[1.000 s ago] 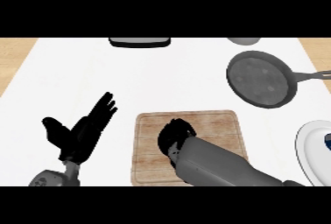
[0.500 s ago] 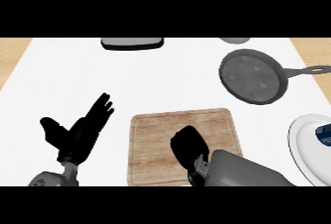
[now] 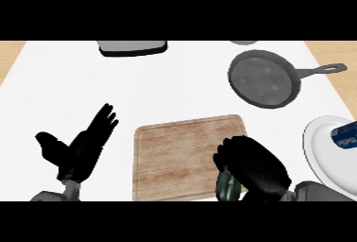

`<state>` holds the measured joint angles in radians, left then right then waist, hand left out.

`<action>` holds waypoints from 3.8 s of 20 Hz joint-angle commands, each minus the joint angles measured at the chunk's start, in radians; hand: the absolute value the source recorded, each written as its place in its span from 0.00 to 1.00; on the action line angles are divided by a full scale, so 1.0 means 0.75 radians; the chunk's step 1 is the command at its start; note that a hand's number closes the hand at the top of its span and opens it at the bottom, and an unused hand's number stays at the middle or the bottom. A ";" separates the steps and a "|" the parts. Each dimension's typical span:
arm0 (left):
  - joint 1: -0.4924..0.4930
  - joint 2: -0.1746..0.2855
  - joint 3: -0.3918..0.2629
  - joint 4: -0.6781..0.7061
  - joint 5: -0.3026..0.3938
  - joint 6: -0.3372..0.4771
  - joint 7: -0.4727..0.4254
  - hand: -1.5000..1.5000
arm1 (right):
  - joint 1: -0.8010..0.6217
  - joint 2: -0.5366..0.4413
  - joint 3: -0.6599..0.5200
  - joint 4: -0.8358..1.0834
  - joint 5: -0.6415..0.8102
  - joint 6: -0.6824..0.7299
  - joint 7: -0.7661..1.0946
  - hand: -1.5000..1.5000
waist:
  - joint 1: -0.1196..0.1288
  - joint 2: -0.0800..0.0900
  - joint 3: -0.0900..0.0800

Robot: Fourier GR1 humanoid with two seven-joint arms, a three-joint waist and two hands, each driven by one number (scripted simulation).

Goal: Pick the eggplant from the cutting board and place it in the pan

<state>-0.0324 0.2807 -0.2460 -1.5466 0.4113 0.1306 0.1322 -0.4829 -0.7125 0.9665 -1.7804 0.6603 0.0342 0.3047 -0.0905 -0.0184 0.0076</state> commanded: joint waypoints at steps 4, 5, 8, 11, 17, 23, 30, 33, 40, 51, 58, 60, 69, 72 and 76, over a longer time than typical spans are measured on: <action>0.019 0.018 0.000 -0.049 -0.003 -0.004 0.020 0.50 | 0.329 -0.273 -0.323 -0.255 -0.261 -0.443 -0.310 1.00 | 0.004 0.012 0.000; 0.031 -0.002 -0.006 -0.027 -0.018 0.003 -0.019 0.50 | 0.378 -0.302 -0.374 -0.257 -0.318 -0.493 -0.364 1.00 | 0.000 0.015 0.000; 0.025 0.026 -0.003 -0.054 -0.009 -0.030 0.001 0.50 | 0.485 -0.303 -0.504 -0.291 -0.592 -0.525 -0.475 1.00 | 0.038 0.022 -0.002; 0.017 0.028 0.010 -0.056 -0.002 -0.041 0.000 0.50 | 0.607 -0.327 -0.621 -0.169 -0.801 -0.528 -0.707 1.00 | 0.073 0.028 -0.003; -0.090 0.025 0.029 -0.012 0.029 -0.107 0.075 0.50 | 0.557 -0.297 -0.839 0.248 -1.068 -0.240 -1.030 1.00 | 0.125 0.031 -0.008; -0.085 -0.029 0.003 0.045 -0.053 -0.107 0.017 0.50 | 0.277 -0.115 -0.873 0.646 -0.796 -0.303 -1.110 1.00 | 0.140 0.030 -0.010; -0.092 -0.103 -0.034 0.097 -0.089 -0.094 0.002 0.50 | -0.042 0.189 -0.954 1.199 -0.709 -0.473 -1.227 1.00 | 0.163 0.038 -0.008; -0.094 -0.050 0.013 0.013 -0.058 -0.115 0.058 0.50 | -0.188 0.218 -1.041 1.457 -0.707 -0.493 -1.300 1.00 | 0.177 0.039 -0.008; -0.176 -0.133 -0.034 0.040 -0.109 -0.065 0.080 0.50 | -0.411 0.266 -1.190 1.890 -0.746 -0.508 -1.527 1.00 | 0.214 0.062 -0.003; -0.134 -0.121 -0.078 0.026 -0.132 -0.126 0.052 0.50 | -0.589 0.260 -1.016 2.230 -0.501 -0.522 -1.310 0.00 | 0.279 0.082 -0.004; -0.191 -0.143 -0.052 0.021 -0.125 -0.094 0.087 0.50 | -0.607 0.317 -1.190 2.218 -0.683 -0.272 -1.471 0.00 | 0.262 0.088 0.003; -0.170 -0.119 -0.050 0.003 -0.107 -0.128 0.096 0.50 | -0.609 0.323 -1.268 2.210 -0.763 -0.186 -1.515 0.00 | 0.264 0.085 0.004; -0.177 -0.114 -0.032 0.000 -0.117 -0.117 0.100 0.50 | -0.576 0.130 -1.376 2.311 -0.872 0.318 -1.476 0.00 | 0.251 0.086 0.003; -0.160 -0.112 -0.030 0.021 -0.120 -0.133 0.070 0.50 | -0.555 0.084 -1.336 2.301 -0.831 0.460 -1.510 0.00 | 0.251 0.086 0.002; -0.153 -0.124 -0.018 0.051 -0.110 -0.138 0.046 0.50 | -0.483 -0.026 -1.324 2.275 -0.819 0.657 -1.603 0.00 | 0.228 0.090 0.005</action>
<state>-0.1547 0.1838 -0.2656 -1.5194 0.3277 0.0357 0.1800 -0.8785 -0.6685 -0.0382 -0.0669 0.0340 0.3578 -0.8224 0.0880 0.0489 0.0103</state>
